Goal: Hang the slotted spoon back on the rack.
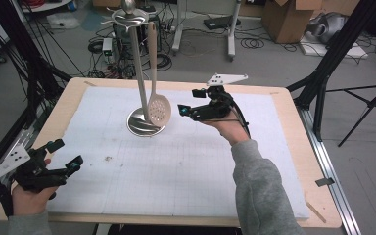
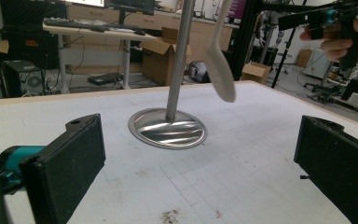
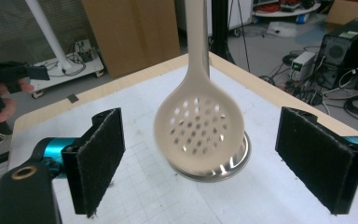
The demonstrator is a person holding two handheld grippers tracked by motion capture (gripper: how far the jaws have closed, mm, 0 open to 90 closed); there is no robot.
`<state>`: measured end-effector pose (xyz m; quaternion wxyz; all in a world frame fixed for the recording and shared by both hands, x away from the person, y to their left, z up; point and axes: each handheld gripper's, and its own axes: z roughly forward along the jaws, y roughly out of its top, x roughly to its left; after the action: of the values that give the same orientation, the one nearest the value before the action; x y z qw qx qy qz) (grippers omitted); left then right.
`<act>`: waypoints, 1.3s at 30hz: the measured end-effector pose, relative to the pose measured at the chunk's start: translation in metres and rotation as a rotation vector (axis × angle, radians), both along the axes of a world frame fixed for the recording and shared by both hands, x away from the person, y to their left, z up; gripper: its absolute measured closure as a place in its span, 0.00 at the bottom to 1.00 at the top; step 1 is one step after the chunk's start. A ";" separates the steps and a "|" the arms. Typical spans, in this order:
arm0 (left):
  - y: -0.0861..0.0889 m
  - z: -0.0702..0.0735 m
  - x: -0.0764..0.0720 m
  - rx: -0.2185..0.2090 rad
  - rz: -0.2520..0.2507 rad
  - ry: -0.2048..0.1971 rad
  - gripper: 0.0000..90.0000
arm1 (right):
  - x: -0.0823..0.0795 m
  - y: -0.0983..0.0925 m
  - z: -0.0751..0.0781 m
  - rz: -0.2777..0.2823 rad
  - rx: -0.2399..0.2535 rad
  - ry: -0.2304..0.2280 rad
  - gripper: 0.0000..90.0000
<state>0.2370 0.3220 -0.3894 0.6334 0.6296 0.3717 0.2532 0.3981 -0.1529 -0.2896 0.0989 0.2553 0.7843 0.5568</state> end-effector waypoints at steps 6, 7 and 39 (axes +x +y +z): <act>-0.001 -0.001 0.003 0.001 0.000 0.003 0.03 | -0.009 -0.014 -0.006 -0.017 -0.009 -0.020 0.16; -0.002 -0.001 0.004 0.004 -0.002 0.003 0.03 | -0.011 -0.016 -0.008 -0.017 -0.010 -0.025 0.16; -0.024 -0.008 0.025 0.025 -0.047 0.027 0.03 | -0.066 -0.093 -0.041 -0.107 0.089 -0.089 0.16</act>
<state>0.2622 0.2980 -0.3971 0.6262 0.6495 0.3619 0.2344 0.3324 -0.2459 -0.3303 0.1517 0.2760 0.7388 0.5958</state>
